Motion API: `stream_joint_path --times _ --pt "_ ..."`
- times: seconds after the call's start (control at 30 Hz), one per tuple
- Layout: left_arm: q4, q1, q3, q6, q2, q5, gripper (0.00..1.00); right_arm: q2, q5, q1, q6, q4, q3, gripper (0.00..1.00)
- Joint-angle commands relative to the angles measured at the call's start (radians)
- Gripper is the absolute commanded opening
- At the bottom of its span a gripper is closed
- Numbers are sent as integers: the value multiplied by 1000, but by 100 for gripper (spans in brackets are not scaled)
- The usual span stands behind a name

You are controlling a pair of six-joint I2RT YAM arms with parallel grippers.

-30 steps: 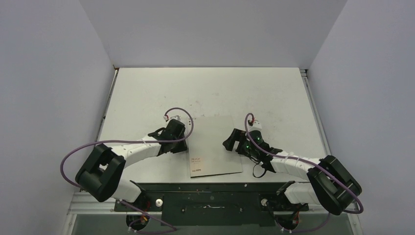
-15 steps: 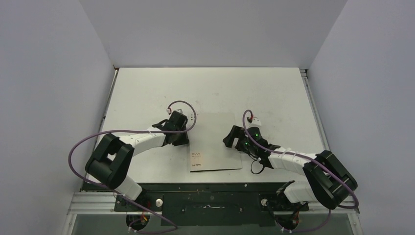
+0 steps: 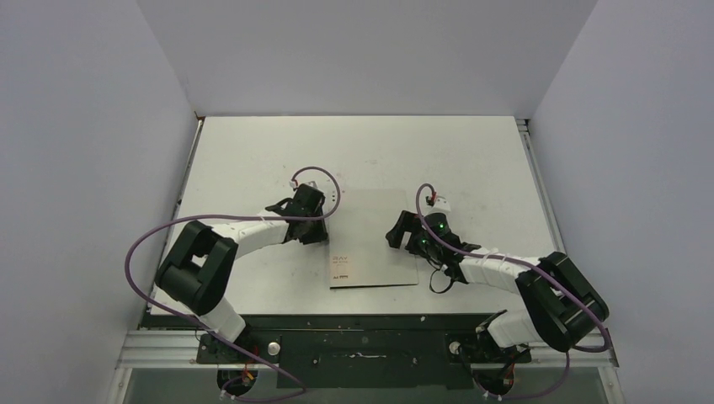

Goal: Put the files into the folder

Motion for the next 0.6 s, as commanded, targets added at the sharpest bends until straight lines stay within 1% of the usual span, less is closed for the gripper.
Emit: stream_joint_path --times 0.0,0.17,0.33,0.5,0.57 --pt "54 8 42 -4 2 65 24 57 -49 2 7 -34 7 94" --pt "50 20 42 -5 -18 63 24 60 -39 3 3 -46 12 94" --pt "45 27 39 -13 -55 56 28 26 2 -3 -19 -98 33 93" --pt "29 37 27 -19 -124 41 33 -54 81 -13 -65 -193 75 91" --pt "17 43 28 -19 -160 40 36 -98 112 -17 -96 -238 95 90"
